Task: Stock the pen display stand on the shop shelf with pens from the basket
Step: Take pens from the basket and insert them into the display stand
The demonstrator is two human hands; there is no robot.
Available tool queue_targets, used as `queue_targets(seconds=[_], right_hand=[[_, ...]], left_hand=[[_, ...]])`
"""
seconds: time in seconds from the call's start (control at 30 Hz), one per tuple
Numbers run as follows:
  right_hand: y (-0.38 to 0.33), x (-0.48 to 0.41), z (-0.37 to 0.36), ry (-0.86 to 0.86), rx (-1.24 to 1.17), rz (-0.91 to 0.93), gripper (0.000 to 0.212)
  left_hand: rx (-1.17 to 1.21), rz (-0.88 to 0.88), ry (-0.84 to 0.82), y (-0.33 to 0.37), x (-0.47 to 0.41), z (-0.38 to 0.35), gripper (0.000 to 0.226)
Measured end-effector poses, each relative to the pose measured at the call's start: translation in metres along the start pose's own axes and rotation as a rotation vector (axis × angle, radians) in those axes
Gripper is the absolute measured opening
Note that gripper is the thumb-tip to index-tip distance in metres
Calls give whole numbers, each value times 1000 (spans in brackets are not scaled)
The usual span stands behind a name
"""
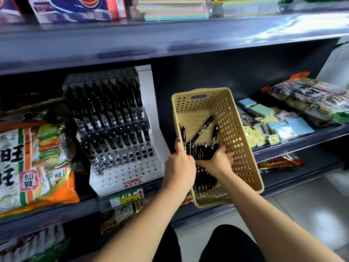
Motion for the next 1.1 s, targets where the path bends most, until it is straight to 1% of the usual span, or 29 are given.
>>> queue_targets(seconds=[0.1, 0.17, 0.2, 0.27, 0.33, 0.47, 0.5, 0.6, 0.63, 0.7, 0.77, 0.9, 0.97, 1.0, 1.1], right_hand=[[8, 1, -3, -17, -106, -53, 94], [9, 3, -5, -50, -81, -56, 83], [8, 2, -6, -62, -58, -48, 76], [5, 3, -10, -99, -73, -43, 53], [6, 5, -20, -150, -154, -65, 35], [3, 8, -29, -211, -312, -76, 14], [2, 8, -28, -226, -313, -66, 13], [2, 4, -15, -207, -383, -59, 23], [1, 2, -8, -192, -448, -58, 22], [-7, 2, 10, -157, -590, -25, 12], [-22, 3, 29, -146, -692, 53, 10], [-60, 13, 67, -116, -781, 274, 11], [-72, 20, 82, -116, -843, 328, 14], [-76, 22, 88, -122, -890, 335, 16], [-83, 22, 102, -143, -1028, 305, 12]], left_hand=[[-8, 1, 4, -1, -1, -1, 42], [-6, 1, 5, -1, -2, -1, 42], [-6, 1, 3, 0, -2, -1, 42], [-8, 1, -1, 1, -2, -1, 43], [-17, -8, 2, 2, -3, 0, 41], [-33, -24, -4, 3, -1, 0, 38], [-31, -27, -7, 3, -1, 0, 38], [-8, -2, -21, 3, -5, 1, 39], [-7, 9, -26, 2, -7, 1, 39], [-10, 19, -31, 2, -9, 3, 39], [-12, 23, -47, 3, -13, 4, 39], [26, 84, -108, 1, -26, 3, 37], [67, 131, -127, -4, -36, 1, 35], [86, 157, -135, -6, -40, 1, 32], [143, 231, -140, -11, -54, 2, 27]])
Point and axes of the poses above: each hand's wrist, its own x-axis away from the middle knuckle, its own z-axis out of the back of the hand, y = z × x, the point moved 9 cm from there along -x, towards the middle knuckle, and after that the axes turned 4 degrees about y, right-handed, at the moved point
